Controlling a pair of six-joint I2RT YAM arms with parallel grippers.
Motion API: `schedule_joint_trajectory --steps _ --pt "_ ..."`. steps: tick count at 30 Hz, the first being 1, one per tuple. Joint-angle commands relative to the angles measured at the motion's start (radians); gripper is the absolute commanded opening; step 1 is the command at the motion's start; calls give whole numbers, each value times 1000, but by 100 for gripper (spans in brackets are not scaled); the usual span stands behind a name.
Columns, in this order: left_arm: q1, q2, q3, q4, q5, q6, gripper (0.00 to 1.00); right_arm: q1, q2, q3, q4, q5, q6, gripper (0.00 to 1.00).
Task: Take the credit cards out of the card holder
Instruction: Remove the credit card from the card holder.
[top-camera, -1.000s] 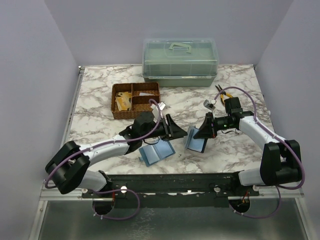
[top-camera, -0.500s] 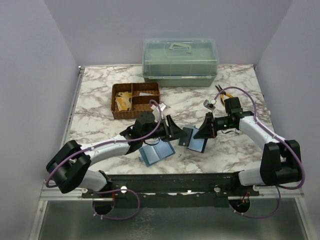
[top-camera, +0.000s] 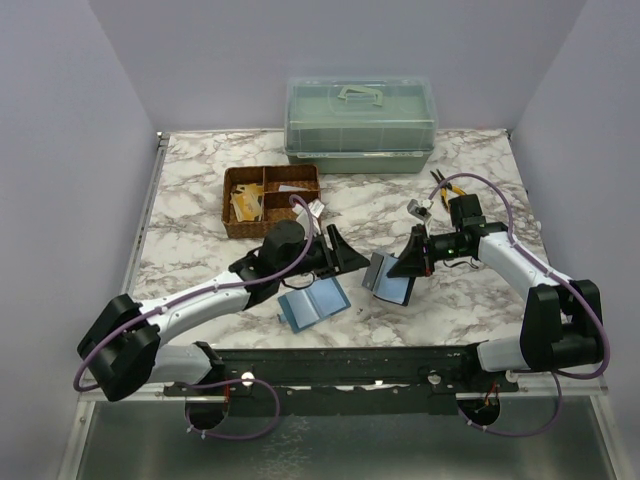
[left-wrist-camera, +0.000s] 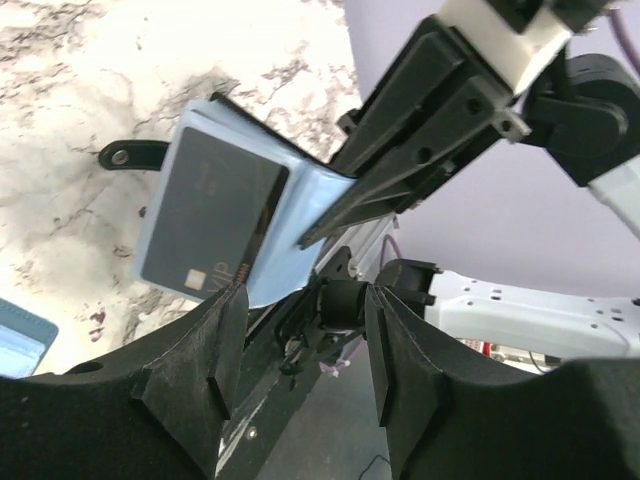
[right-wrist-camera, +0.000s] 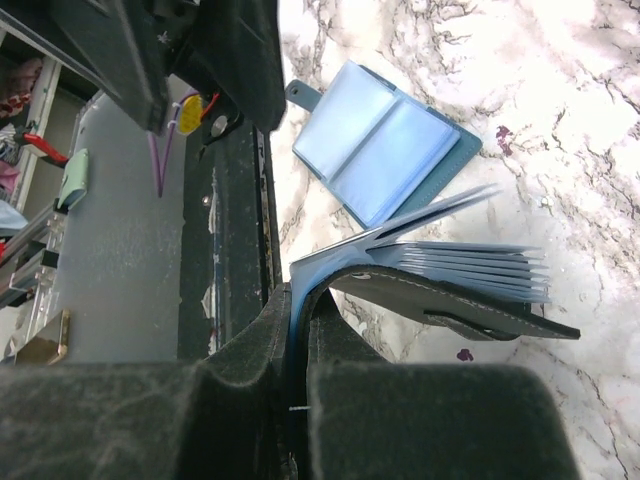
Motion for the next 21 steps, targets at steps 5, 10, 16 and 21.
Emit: schedule_joint_trajectory --steps 5,10,16,21 --pt "-5 38 13 -19 -18 82 68 8 -22 11 -13 -62 -6 0" --pt "45 93 -65 166 73 9 81 8 -19 21 -50 -82 -43 0" --pt "60 190 -128 393 164 -116 82 8 -33 18 -54 -104 -49 0" --pt "67 235 -206 547 163 -202 82 8 -30 28 -65 -136 -48 0"
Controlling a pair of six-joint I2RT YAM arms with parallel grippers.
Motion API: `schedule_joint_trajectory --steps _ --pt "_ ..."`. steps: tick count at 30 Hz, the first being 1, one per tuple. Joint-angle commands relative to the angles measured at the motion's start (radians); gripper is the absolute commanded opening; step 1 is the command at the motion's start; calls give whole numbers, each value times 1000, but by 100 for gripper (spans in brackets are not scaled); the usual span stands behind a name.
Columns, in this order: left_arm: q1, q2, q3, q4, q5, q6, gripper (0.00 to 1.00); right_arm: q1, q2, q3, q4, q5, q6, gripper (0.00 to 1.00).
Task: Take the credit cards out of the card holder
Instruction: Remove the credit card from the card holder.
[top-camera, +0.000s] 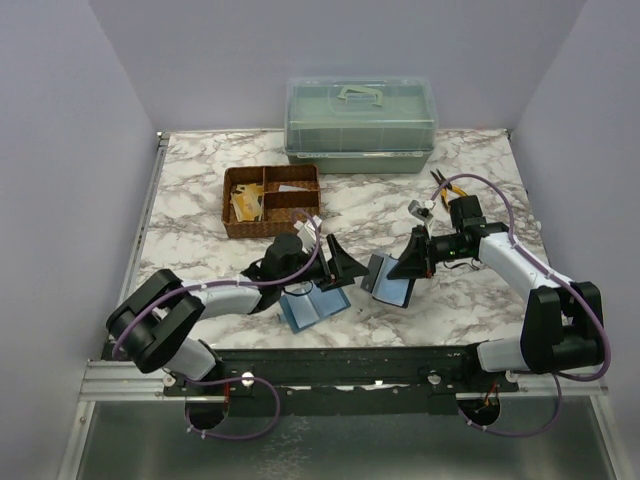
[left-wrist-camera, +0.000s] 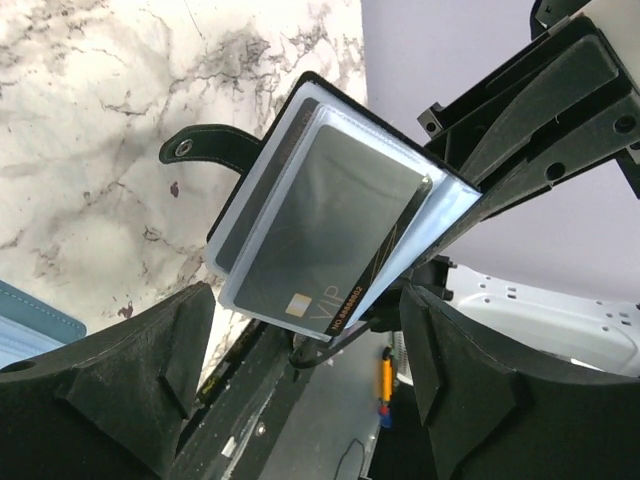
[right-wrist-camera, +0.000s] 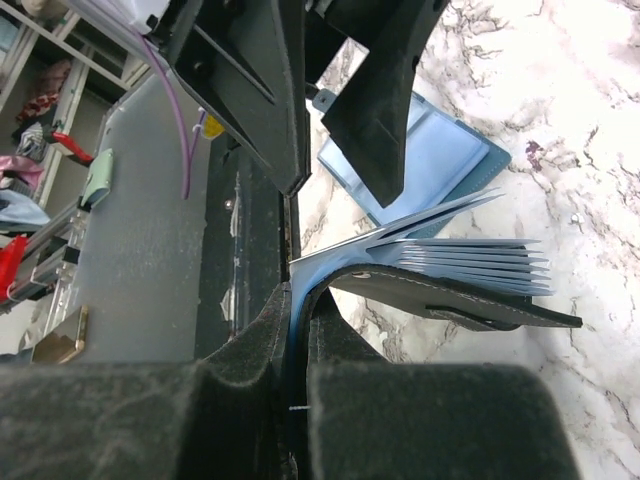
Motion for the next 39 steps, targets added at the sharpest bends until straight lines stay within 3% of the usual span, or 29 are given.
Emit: schedule_joint_trajectory --steps 1,15,32,39 --pt "8 31 -71 245 46 -112 82 7 -20 28 -26 -91 -15 0" --pt "14 97 -100 415 65 -213 82 7 -29 33 -38 -127 -14 0" --pt "13 148 -92 395 75 -254 82 7 -30 33 -38 -131 -14 0" --pt "14 123 -91 395 81 -261 72 7 -26 32 -39 -125 -18 0"
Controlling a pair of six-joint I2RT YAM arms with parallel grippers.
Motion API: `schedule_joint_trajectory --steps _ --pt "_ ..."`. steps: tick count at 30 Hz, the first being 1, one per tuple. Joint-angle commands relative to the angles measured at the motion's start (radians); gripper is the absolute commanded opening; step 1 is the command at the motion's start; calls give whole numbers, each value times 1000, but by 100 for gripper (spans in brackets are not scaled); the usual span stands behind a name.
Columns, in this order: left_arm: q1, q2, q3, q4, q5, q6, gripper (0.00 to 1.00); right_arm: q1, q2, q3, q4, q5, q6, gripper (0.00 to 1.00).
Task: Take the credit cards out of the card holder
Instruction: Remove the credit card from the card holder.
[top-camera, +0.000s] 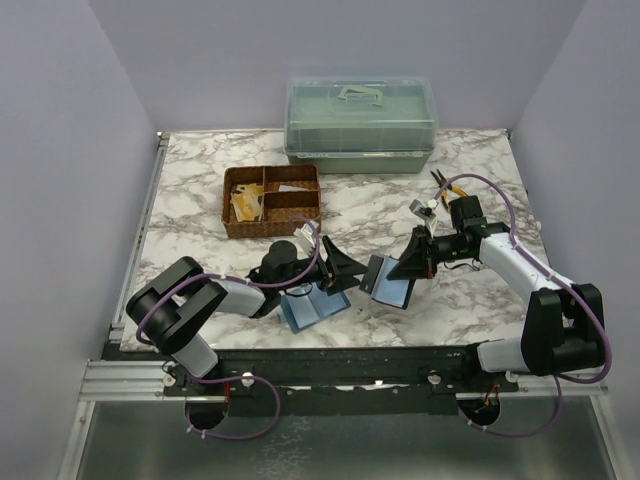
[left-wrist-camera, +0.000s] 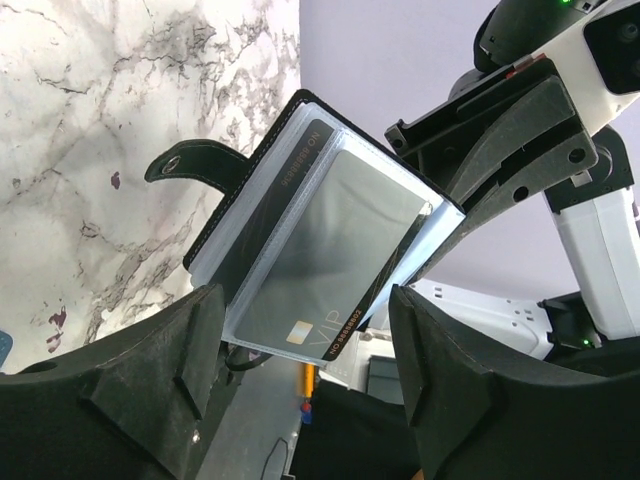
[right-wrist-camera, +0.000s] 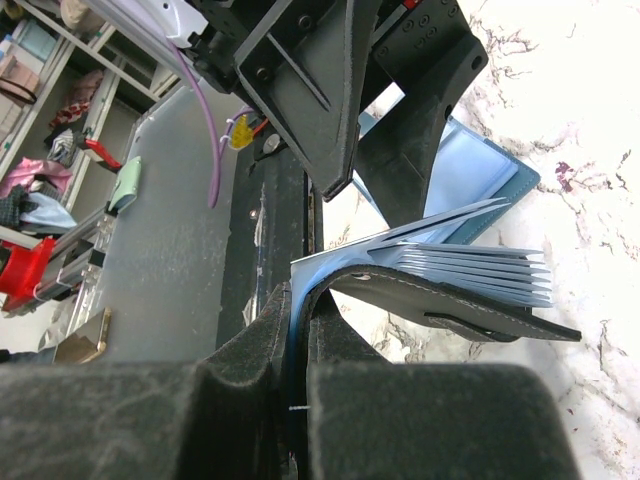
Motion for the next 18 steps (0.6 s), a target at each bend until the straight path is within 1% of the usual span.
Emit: schedule_joint_trajectory --steps 1,7,13,15,18 --pt "7 -25 2 13 23 -3 72 7 -15 31 -19 -55 -17 0" --pt "13 -70 -14 -46 1 23 73 7 -15 31 -21 -51 -19 0" --pt "14 -81 -3 -58 13 24 73 7 -13 32 -21 -50 -20 0" --pt "14 -81 4 -58 21 22 72 7 -12 31 -18 -44 -18 0" --pt "13 -85 13 -56 35 19 68 7 -7 25 16 -2 17 0"
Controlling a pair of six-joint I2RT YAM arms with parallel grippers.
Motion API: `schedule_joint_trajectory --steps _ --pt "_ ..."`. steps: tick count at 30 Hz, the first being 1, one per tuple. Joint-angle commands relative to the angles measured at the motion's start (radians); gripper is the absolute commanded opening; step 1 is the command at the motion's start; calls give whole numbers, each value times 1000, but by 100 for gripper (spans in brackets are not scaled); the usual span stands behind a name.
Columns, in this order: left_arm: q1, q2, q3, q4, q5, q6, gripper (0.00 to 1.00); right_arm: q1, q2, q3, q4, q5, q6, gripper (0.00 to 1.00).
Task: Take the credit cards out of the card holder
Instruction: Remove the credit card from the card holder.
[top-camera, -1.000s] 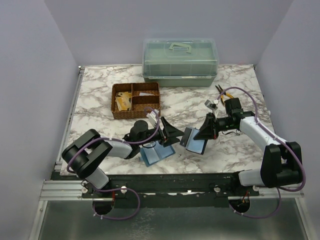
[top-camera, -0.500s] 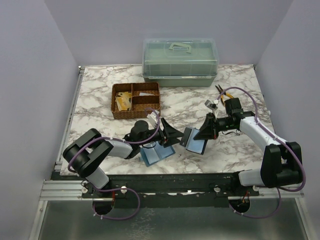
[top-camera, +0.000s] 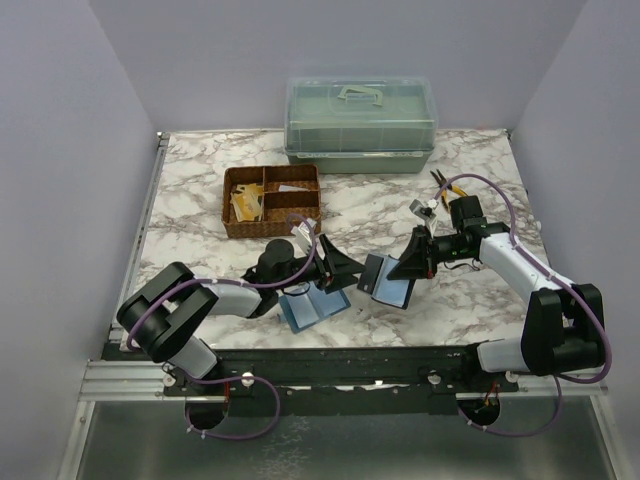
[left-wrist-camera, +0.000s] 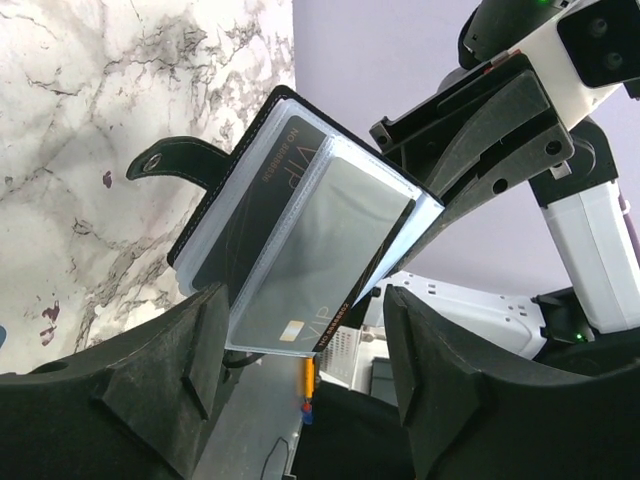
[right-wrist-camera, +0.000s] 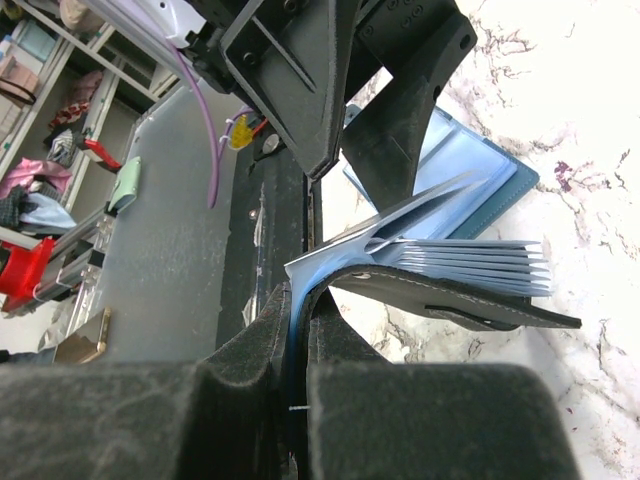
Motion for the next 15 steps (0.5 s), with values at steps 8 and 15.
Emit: schedule_joint_trajectory --steps 8,15 --pt "2 -18 13 34 56 4 41 7 35 8 126 146 146 0" --pt "2 37 11 95 78 -10 46 8 75 21 135 166 165 1"
